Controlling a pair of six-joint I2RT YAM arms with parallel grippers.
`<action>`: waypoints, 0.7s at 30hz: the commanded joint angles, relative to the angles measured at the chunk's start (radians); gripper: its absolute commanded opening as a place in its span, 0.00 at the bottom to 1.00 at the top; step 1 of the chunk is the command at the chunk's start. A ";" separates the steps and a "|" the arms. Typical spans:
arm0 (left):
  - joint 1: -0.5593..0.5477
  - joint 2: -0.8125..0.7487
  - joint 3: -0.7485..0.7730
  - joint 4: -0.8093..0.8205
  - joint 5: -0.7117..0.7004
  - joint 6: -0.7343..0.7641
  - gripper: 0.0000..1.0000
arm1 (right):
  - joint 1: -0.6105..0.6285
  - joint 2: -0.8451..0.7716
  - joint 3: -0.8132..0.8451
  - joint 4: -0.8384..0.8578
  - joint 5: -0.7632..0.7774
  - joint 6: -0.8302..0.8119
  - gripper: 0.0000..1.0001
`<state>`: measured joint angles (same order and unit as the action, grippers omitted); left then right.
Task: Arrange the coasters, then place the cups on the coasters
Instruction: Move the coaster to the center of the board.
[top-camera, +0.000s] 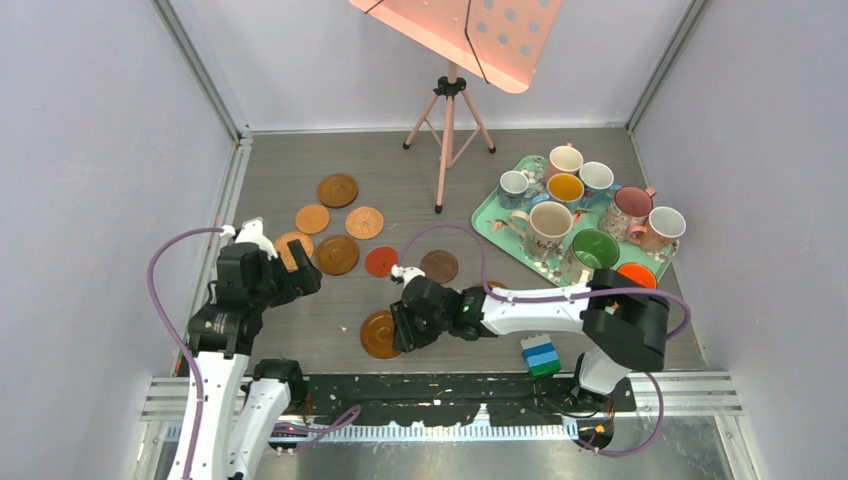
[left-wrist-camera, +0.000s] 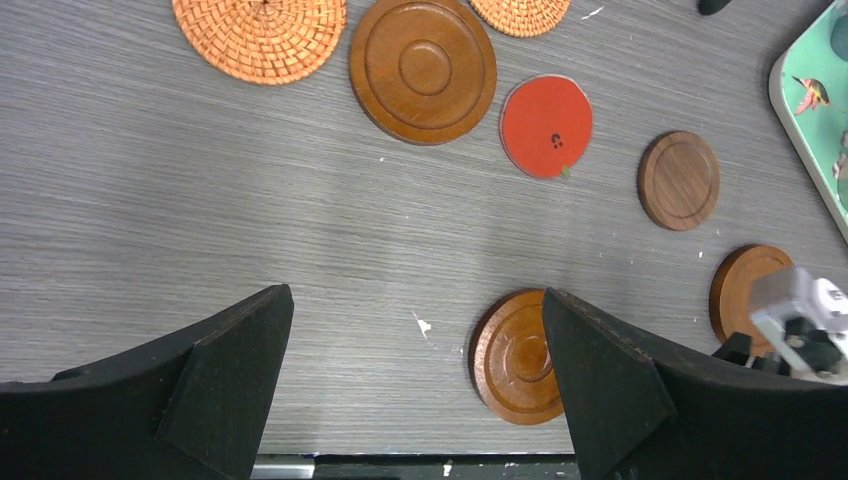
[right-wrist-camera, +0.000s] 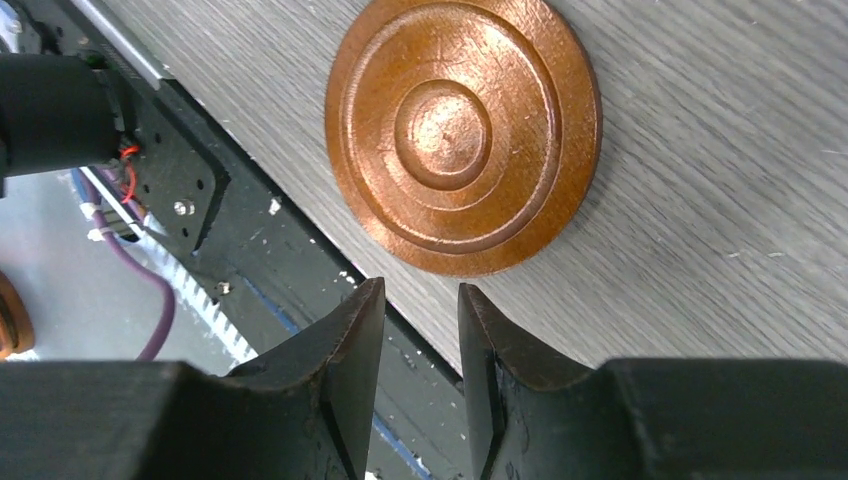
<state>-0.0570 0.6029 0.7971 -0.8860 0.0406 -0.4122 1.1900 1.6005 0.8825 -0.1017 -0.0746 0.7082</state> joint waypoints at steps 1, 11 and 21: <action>-0.004 -0.014 0.014 0.005 -0.034 -0.005 0.99 | 0.005 0.058 0.020 0.083 0.002 0.015 0.40; -0.003 -0.011 0.020 -0.003 -0.073 -0.004 0.99 | 0.005 0.266 0.175 0.159 0.033 0.008 0.40; -0.002 -0.024 0.023 -0.015 -0.120 -0.005 1.00 | 0.004 0.369 0.316 0.156 0.031 -0.059 0.41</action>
<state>-0.0570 0.5831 0.7975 -0.8970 -0.0429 -0.4122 1.1912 1.9602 1.1534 0.0479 -0.0650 0.7002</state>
